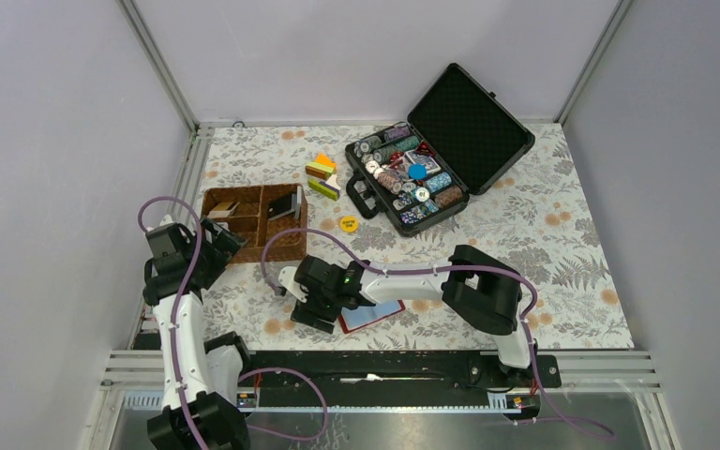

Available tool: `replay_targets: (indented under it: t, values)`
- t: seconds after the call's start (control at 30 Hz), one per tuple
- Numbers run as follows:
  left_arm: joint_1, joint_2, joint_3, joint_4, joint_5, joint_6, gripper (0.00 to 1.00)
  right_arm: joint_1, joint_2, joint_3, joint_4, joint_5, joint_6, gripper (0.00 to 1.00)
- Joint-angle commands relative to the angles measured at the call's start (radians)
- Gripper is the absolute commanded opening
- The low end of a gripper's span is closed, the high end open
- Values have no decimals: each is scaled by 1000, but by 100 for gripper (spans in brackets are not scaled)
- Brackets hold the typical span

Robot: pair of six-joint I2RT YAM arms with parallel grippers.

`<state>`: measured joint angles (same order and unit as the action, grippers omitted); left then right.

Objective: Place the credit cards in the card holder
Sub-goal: Pick up the credit card from the center of the board.

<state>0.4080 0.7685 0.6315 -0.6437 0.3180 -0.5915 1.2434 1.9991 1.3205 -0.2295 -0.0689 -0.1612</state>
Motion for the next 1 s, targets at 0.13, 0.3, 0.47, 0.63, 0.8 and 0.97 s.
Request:
replay_targets:
  t: [0.13,0.3,0.47,0.63,0.8,0.97]
  values:
    - [6,4,28,15,34,33,91,-4,43,-9,-36,32,-11,75]
    - [-2,11,9,19,60,34,90,-4,20,-26,-13,34,-8,69]
    - [-48,23,22,10,47,47,90,-2,-18,-56,37,28,3,65]
    - [-89,30,27,3,41,52,90,1,-65,-99,103,56,17,61]
    - [-110,29,19,2,57,47,90,6,-107,-131,158,64,20,58]
    - [-143,10,-4,8,77,20,90,9,-166,-162,202,90,23,57]
